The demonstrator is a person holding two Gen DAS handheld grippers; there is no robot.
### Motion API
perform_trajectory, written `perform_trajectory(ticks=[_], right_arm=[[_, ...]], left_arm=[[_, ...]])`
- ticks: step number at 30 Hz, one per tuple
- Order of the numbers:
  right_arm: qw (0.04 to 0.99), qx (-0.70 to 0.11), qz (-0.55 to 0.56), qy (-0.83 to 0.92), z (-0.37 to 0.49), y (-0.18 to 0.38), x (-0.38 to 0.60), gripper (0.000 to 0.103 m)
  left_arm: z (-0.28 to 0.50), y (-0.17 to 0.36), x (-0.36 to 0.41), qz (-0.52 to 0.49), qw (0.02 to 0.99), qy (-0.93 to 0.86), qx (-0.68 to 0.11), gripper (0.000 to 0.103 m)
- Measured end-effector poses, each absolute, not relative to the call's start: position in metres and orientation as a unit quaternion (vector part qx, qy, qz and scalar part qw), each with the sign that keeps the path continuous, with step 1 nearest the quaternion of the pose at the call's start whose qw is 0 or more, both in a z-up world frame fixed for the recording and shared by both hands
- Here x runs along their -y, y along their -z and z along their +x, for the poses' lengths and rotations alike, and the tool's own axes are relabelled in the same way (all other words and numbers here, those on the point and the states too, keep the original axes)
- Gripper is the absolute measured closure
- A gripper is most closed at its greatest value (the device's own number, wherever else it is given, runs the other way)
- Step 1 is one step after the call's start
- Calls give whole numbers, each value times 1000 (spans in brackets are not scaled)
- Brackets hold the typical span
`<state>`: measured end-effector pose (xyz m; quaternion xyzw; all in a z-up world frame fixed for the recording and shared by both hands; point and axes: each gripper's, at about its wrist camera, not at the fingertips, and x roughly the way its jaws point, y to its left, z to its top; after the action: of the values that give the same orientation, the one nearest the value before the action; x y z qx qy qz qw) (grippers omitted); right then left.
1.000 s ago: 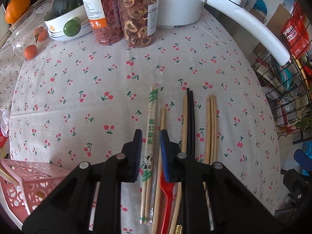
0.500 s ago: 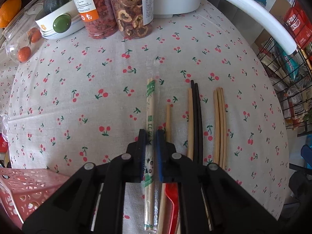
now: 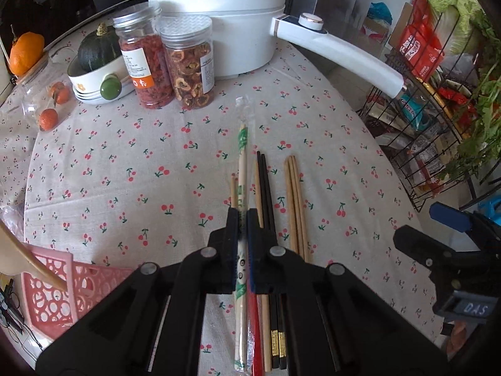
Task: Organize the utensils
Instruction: 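Lift the wrapped chopsticks with the left tool while the right tool grasps a wooden chopstick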
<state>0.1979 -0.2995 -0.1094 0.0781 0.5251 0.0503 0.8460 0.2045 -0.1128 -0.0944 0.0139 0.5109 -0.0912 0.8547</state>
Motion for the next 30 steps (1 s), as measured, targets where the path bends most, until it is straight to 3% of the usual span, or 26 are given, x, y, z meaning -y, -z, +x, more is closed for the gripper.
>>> perform_trajectory(ticks=[19,26,30], right_arm=[[853,-515,57,-55,198,105,265,12],[850,-519,55,-71,210,114,252,13],[836,-540,55,-82,223,131,243,35]], left_arm=[[82,31,26,-46,903,150,-401,97],[63,68,31,-29,862,171,-477,97],[66,113,33,-22,826,166,-539,97]])
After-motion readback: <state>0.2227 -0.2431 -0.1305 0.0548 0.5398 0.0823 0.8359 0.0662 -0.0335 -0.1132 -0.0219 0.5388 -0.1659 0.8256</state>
